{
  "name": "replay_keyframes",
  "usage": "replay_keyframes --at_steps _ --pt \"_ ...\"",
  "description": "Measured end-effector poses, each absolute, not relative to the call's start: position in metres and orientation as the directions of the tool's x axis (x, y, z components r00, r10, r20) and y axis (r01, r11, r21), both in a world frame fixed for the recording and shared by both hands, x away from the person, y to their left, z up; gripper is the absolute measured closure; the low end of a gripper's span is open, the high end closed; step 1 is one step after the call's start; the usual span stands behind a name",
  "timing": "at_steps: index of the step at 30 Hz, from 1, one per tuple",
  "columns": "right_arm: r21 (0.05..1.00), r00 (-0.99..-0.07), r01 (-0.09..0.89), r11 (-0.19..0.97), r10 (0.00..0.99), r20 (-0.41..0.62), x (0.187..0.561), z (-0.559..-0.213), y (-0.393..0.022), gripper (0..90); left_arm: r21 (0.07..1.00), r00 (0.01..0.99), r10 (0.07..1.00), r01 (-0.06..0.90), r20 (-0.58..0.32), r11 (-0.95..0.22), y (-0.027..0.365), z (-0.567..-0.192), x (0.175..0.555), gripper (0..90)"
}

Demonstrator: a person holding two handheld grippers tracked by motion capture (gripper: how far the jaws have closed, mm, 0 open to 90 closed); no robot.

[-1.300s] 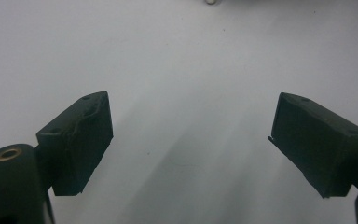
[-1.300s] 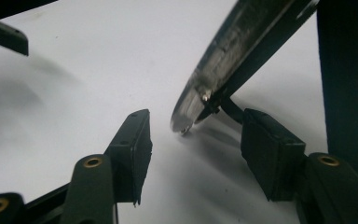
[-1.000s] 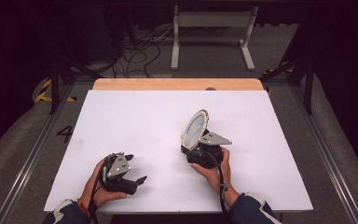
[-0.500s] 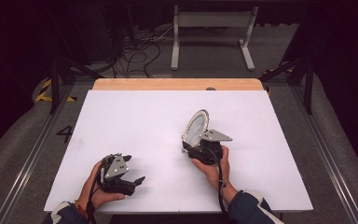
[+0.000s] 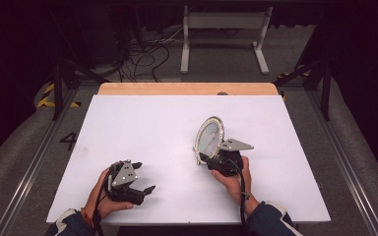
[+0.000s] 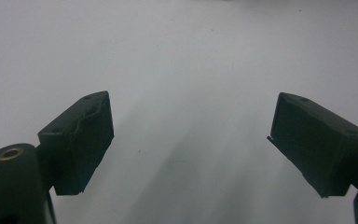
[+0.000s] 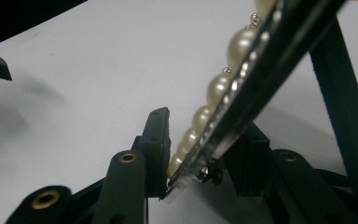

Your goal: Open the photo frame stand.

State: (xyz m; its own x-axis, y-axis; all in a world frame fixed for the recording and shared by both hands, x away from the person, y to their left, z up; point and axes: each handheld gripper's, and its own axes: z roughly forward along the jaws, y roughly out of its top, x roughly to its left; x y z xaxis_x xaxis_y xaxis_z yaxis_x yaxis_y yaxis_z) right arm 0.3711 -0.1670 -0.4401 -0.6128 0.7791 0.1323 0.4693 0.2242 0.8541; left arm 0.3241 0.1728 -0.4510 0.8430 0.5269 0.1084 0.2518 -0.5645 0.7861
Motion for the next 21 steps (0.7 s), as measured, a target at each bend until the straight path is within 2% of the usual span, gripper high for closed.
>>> replay_keyframes --at_steps 2,5,10,16,18,21 --pt "0.856 -0.602 0.47 0.218 0.788 0.13 0.372 -0.443 -0.165 56.7 0.794 0.845 0.522 0.239 0.114 -0.559 0.172 -0.45 0.323 13.6" --pt "0.853 -0.589 0.479 0.205 0.796 0.14 0.375 -0.447 -0.162 54.2 0.794 0.843 0.525 0.238 0.117 -0.56 0.172 -0.449 0.322 13.6" --pt "0.858 -0.59 0.475 0.195 0.794 0.146 0.378 -0.449 -0.159 61.9 0.795 0.84 0.531 0.246 0.11 -0.554 0.175 -0.451 0.321 13.6" --pt "0.851 -0.599 0.483 0.208 0.787 0.148 0.379 -0.448 -0.161 64.9 0.813 0.839 0.537 0.25 0.09 -0.526 0.178 -0.449 0.321 13.8" --pt "0.839 -0.611 0.499 0.219 0.775 0.161 0.38 -0.447 -0.164 72.0 0.81 0.844 0.529 0.247 0.09 -0.532 0.178 -0.449 0.322 13.9" --pt "0.836 -0.623 0.499 0.226 0.764 0.166 0.381 -0.447 -0.166 72.9 0.806 0.845 0.527 0.248 0.091 -0.537 0.177 -0.45 0.321 13.8"
